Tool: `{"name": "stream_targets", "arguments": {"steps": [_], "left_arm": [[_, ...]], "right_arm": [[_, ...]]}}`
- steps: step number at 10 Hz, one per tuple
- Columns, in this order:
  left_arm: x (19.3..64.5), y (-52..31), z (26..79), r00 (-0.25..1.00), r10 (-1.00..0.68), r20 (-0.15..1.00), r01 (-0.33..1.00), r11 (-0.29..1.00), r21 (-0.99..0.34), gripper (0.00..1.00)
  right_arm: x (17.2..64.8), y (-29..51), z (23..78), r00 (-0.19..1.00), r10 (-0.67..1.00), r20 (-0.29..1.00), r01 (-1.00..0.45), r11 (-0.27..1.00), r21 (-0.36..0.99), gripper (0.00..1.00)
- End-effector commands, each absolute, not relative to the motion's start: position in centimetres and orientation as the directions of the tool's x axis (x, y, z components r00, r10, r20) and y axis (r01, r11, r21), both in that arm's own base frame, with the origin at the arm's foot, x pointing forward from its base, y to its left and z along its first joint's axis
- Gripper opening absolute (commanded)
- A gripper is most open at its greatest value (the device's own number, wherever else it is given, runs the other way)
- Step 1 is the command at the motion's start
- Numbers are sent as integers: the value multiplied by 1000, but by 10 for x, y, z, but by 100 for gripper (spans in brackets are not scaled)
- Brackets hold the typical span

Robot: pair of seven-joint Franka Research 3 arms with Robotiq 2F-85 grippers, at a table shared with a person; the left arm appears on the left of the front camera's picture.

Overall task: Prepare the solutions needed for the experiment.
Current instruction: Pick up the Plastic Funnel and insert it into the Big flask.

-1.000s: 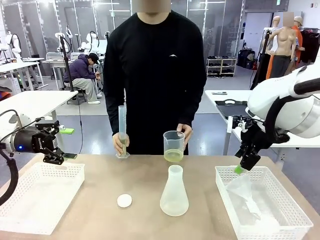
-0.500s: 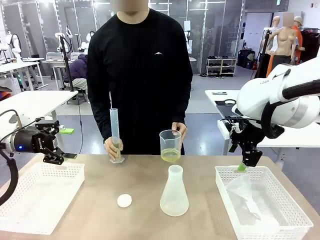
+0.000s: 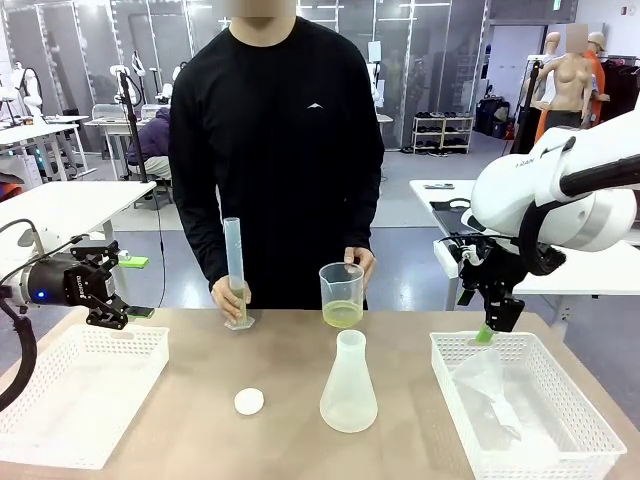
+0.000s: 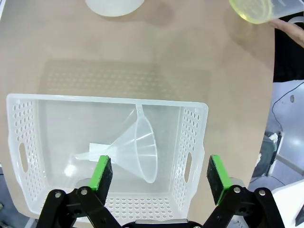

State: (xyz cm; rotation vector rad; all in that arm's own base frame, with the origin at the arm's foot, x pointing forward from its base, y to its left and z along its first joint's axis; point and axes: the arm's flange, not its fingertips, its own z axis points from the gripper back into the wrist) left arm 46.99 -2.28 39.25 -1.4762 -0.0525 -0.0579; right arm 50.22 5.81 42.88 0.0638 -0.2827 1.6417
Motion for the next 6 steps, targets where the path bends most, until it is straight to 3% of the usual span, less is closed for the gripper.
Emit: {"name": "stream_targets", "arguments": {"steps": [1, 3, 6], "left_arm": [[471, -24, 393, 997, 2, 79, 78, 108, -991, 100], [471, -24, 393, 997, 2, 79, 78, 108, -991, 100], [471, -24, 393, 997, 2, 79, 78, 108, -991, 100]], "right_arm": [[511, 58, 426, -100, 975, 197, -992, -82, -96, 100], [522, 52, 418, -102, 986, 134, -994, -106, 28, 100], [535, 51, 404, -135, 985, 108, -984, -147, 104, 100]]}}
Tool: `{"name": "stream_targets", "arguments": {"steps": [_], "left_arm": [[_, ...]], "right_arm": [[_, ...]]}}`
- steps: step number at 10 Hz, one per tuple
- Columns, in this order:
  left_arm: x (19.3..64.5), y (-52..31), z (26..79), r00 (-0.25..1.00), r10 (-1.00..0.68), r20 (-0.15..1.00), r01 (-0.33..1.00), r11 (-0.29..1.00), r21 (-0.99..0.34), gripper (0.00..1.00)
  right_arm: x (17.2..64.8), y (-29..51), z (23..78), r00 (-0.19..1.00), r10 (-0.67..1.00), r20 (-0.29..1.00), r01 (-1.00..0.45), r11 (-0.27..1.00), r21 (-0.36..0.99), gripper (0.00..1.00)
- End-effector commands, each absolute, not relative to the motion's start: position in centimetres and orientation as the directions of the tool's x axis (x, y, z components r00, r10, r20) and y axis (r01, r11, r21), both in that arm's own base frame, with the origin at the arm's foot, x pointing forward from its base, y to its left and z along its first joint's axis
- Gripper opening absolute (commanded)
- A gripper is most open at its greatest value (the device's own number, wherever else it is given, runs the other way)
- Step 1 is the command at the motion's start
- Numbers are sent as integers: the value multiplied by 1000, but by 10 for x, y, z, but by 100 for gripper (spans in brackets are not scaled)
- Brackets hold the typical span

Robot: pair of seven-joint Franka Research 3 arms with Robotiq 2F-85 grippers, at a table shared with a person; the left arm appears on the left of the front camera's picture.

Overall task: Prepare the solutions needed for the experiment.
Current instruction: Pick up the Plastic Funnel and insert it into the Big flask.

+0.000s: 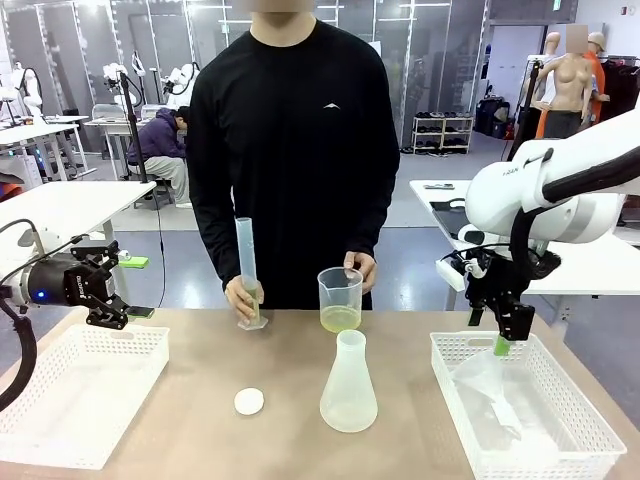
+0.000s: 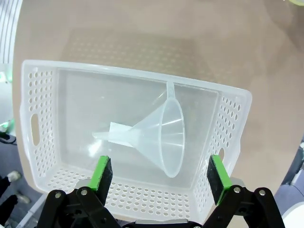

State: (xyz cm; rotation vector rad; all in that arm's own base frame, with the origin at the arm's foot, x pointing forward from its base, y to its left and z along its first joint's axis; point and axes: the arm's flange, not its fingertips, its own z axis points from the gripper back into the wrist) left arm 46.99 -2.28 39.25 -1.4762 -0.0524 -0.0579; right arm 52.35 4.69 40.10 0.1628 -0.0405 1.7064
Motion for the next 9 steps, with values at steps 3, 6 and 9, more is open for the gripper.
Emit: {"name": "stream_targets", "arguments": {"steps": [3, 6, 9], "left_arm": [[471, -24, 393, 997, 2, 79, 78, 108, -991, 100], [471, -24, 393, 997, 2, 79, 78, 108, -991, 100], [471, -24, 393, 997, 2, 79, 78, 108, -991, 100]], "right_arm": [[550, 55, 382, -179, 980, 90, -967, -192, 167, 100], [555, 55, 365, -198, 976, 96, -944, -216, 250, 100], [554, 54, 352, -190, 979, 77, -926, -204, 317, 100]]}}
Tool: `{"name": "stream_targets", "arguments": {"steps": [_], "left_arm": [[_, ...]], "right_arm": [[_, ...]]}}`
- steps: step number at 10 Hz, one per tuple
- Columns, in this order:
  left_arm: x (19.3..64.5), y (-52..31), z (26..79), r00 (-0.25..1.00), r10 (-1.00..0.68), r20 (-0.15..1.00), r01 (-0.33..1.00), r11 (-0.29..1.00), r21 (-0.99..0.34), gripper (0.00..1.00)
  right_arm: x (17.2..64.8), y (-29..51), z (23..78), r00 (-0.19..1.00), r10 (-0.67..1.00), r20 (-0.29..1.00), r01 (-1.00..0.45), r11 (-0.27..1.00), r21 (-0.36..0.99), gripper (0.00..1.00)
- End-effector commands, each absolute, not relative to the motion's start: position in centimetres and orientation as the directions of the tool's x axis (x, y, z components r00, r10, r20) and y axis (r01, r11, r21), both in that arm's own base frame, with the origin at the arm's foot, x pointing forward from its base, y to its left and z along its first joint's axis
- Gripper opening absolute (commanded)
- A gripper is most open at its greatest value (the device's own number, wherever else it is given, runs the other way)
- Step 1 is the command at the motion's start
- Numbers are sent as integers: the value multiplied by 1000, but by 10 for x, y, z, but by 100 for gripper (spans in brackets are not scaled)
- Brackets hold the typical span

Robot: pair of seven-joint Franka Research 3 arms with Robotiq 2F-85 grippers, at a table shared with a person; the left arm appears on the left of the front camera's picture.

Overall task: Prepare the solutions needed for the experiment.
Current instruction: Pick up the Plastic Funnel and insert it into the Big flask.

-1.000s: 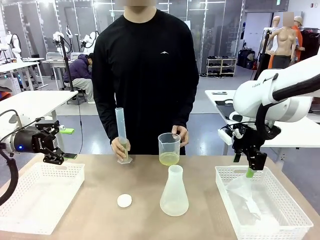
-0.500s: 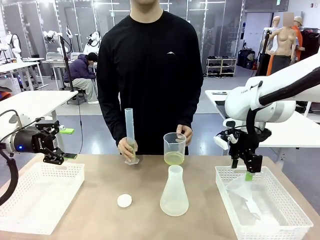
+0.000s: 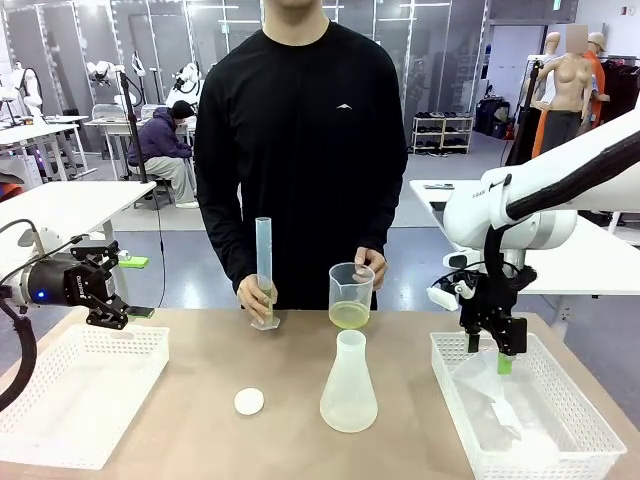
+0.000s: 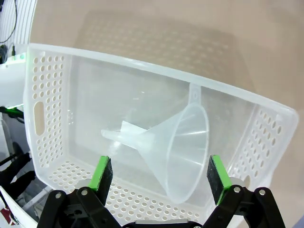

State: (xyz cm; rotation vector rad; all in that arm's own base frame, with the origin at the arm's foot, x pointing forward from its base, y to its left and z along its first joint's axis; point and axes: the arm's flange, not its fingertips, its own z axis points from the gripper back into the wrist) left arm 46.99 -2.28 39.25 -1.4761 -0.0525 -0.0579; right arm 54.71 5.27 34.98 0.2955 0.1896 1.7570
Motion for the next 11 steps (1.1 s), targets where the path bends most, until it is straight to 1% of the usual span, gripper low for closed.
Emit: {"name": "stream_targets", "arguments": {"steps": [1, 2, 3, 4, 5, 6, 7, 8, 9, 10, 11], "left_arm": [[471, -24, 393, 997, 2, 79, 78, 108, -991, 100], [471, -24, 393, 997, 2, 79, 78, 108, -991, 100], [471, -24, 393, 997, 2, 79, 78, 108, -991, 100], [471, -24, 393, 997, 2, 79, 78, 108, -991, 100], [471, -24, 393, 997, 2, 79, 78, 108, -991, 100], [471, -24, 393, 997, 2, 79, 78, 108, -991, 100], [471, -24, 393, 997, 2, 79, 78, 108, -991, 100], [471, -24, 393, 997, 2, 79, 78, 108, -991, 100], [471, -24, 393, 997, 2, 79, 78, 108, -991, 100], [471, -24, 393, 997, 2, 79, 78, 108, -991, 100], [471, -24, 393, 997, 2, 79, 78, 108, -991, 100]], "right_arm": [[553, 53, 349, -181, 980, 79, -926, -197, 321, 100], [555, 52, 346, -184, 979, 86, -928, -202, 313, 100], [556, 51, 344, -196, 978, 77, -930, -210, 301, 96], [558, 50, 344, -188, 979, 78, -932, -203, 301, 81], [558, 49, 344, -189, 979, 71, -931, -202, 306, 77], [559, 48, 345, -190, 980, 61, -928, -200, 313, 61], [560, 48, 344, -195, 979, 59, -926, -204, 317, 57], [561, 47, 344, -197, 979, 59, -925, -205, 319, 42], [562, 47, 345, -199, 978, 61, -925, -208, 317, 37], [562, 47, 345, -199, 978, 65, -925, -209, 316, 22], [562, 47, 345, -200, 978, 65, -924, -210, 319, 17]]}}
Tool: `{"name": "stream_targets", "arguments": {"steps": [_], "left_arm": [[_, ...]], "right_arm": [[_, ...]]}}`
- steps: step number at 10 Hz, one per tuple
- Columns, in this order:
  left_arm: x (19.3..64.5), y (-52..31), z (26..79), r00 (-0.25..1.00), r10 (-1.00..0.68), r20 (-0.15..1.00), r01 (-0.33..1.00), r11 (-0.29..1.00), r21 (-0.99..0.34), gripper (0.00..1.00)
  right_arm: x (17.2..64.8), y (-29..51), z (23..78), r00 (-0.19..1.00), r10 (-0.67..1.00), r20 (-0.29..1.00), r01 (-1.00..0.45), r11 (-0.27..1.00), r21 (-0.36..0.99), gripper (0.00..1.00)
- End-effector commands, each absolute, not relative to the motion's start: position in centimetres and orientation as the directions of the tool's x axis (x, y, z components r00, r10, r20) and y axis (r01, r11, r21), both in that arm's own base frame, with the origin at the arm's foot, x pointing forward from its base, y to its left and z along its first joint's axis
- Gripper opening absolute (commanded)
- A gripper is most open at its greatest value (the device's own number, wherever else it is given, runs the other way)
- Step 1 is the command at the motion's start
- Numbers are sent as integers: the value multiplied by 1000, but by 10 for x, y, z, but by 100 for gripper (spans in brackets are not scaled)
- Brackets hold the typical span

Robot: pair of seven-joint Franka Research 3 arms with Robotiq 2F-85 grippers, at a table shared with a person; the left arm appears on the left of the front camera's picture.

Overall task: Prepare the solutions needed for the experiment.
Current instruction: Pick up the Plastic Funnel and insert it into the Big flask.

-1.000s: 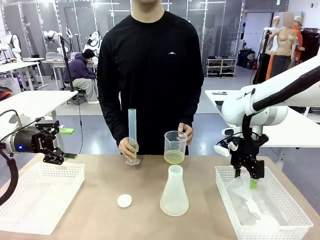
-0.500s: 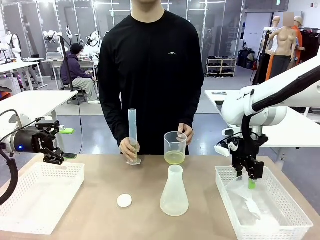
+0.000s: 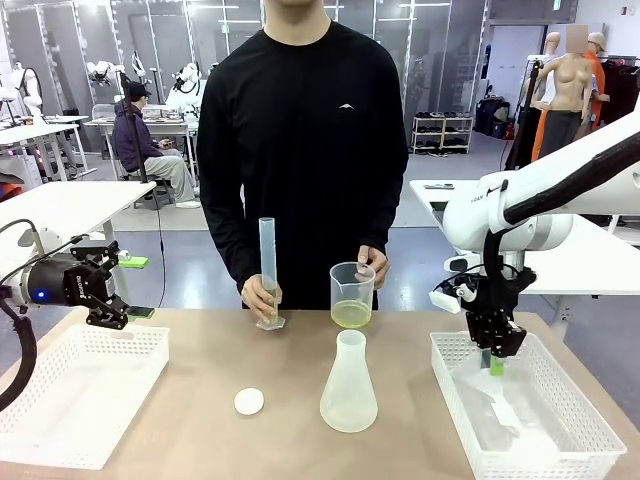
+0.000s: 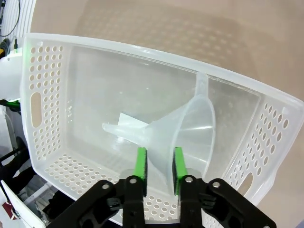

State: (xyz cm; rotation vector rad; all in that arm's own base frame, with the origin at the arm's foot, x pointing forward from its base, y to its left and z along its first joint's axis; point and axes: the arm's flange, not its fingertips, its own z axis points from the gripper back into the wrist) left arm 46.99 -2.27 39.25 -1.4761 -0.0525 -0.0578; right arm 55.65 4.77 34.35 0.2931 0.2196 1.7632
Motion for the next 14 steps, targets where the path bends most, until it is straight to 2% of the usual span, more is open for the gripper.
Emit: {"name": "stream_targets", "arguments": {"steps": [1, 4, 7, 11, 14], "left_arm": [[471, -24, 393, 997, 2, 79, 78, 108, -991, 100], [471, -24, 393, 997, 2, 79, 78, 108, -991, 100], [471, -24, 393, 997, 2, 79, 78, 108, -991, 100], [471, -24, 393, 997, 2, 79, 78, 108, -991, 100], [471, -24, 393, 997, 2, 79, 78, 108, -991, 100]], "right_arm": [[562, 47, 346, -200, 978, 66, -923, -210, 322, 2], [562, 47, 347, -202, 978, 58, -919, -210, 333, 0], [545, 43, 385, -100, 995, 9, -969, -99, 228, 0], [505, 33, 459, 10, 1000, -20, -998, 9, -65, 0], [460, 26, 514, 72, 997, -13, -941, 64, -333, 0]]}}
